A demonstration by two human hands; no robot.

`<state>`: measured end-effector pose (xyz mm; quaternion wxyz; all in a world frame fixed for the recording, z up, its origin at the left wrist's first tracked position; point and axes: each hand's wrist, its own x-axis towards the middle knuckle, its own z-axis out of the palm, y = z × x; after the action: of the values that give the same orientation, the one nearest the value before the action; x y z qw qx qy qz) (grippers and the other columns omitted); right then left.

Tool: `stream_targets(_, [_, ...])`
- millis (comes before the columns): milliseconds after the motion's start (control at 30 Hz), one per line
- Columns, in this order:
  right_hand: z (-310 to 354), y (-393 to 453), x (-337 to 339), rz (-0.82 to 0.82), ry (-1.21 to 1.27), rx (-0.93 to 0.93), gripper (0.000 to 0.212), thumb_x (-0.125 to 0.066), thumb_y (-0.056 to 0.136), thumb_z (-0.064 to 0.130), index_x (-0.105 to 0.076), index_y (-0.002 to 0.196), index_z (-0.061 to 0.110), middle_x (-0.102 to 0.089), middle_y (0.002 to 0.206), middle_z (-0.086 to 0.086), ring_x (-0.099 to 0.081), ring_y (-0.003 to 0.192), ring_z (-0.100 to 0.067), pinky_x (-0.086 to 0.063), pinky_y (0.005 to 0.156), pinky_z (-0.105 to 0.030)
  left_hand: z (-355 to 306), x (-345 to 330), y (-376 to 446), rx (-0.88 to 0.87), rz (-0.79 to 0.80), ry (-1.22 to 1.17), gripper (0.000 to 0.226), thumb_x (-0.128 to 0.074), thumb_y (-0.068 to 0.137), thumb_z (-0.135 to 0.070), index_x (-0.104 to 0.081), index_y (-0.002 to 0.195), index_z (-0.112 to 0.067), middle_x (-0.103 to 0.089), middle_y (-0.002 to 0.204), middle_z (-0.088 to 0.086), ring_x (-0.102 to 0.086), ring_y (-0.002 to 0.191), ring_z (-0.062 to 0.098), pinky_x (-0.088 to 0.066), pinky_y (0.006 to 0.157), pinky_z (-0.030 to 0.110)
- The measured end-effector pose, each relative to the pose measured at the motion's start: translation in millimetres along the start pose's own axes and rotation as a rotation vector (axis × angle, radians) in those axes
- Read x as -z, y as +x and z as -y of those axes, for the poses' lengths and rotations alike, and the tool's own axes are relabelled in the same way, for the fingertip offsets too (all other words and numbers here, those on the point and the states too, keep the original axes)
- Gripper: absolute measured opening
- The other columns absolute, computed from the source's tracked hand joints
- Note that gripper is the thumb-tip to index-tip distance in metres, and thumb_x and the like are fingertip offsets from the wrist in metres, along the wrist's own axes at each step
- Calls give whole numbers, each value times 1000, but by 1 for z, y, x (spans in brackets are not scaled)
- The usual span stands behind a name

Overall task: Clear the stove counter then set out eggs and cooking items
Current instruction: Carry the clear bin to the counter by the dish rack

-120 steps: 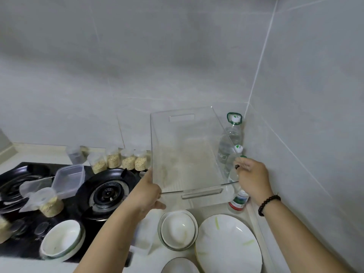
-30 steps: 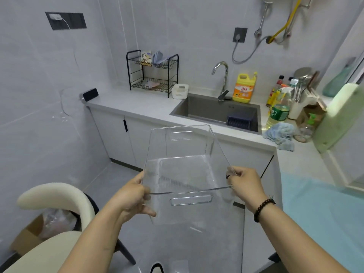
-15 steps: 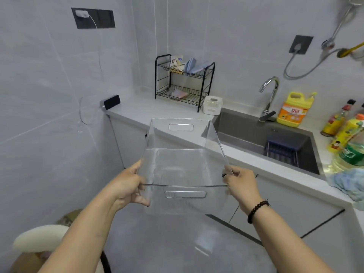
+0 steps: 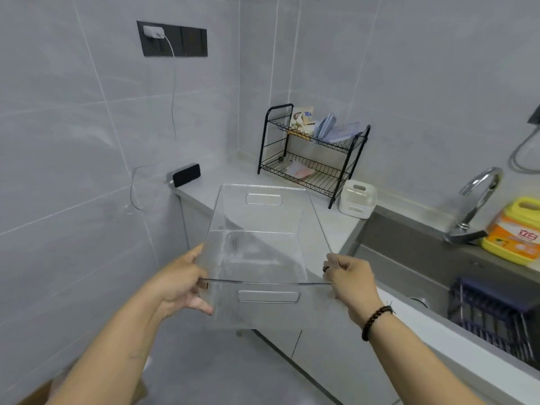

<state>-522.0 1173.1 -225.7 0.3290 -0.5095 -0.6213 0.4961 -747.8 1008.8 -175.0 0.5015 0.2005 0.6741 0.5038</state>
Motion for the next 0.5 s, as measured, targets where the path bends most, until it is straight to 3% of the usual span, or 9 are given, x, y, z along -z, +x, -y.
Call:
stream_targets(133, [13, 80, -14, 37, 8, -14, 19, -52, 76, -3, -43, 65, 10, -39, 82, 0, -32, 75, -17, -29, 62, -33, -36, 2, 62, 8, -17, -22, 65, -37, 92, 16, -49, 134, -33, -70, 109, 13, -70, 82, 30, -57, 69, 61])
stream_targets(200, [23, 118, -21, 72, 13, -13, 27, -50, 77, -6, -32, 60, 7, -36, 78, -3, -31, 74, -18, -29, 60, -33, -55, 2, 88, 5, -34, -38, 64, -36, 92, 16, -47, 137, -29, -71, 99, 11, -70, 71, 25, -54, 74, 64])
stream_targets(233, [28, 139, -27, 93, 13, -1, 32, -48, 77, -7, -29, 59, 11, -32, 75, -6, -28, 73, -20, -29, 60, -33, -65, 2, 103, 11, -56, -45, 61, -36, 93, 16, -47, 135, -27, -72, 84, 7, -68, 61, 19, -53, 77, 65])
stream_targets(300, [35, 170, -38, 102, -5, 19, 28, -49, 78, -6, -37, 60, 12, -34, 77, -5, -30, 74, -19, -30, 60, -33, -81, 1, 123, 23, -114, -55, 60, -35, 93, 16, -44, 134, -27, -64, 59, -1, -59, 40, 10, -52, 77, 64])
stream_targets(400, [35, 209, -59, 115, 8, 6, 23, -49, 78, -5, -32, 63, 1, -31, 75, -6, -27, 74, -23, -26, 62, -35, -98, 10, 155, 34, -122, -73, 67, -35, 94, 16, -39, 142, -29, -65, 65, -1, -57, 37, 9, -54, 71, 59])
stream_targets(500, [37, 238, -82, 125, 0, -20, 23, -50, 77, -4, -31, 64, -2, -30, 73, -8, -29, 78, -21, -25, 64, -36, -108, 29, 191, 61, -112, -79, 65, -35, 94, 16, -41, 142, -27, -66, 64, 0, -56, 36, 10, -49, 81, 65])
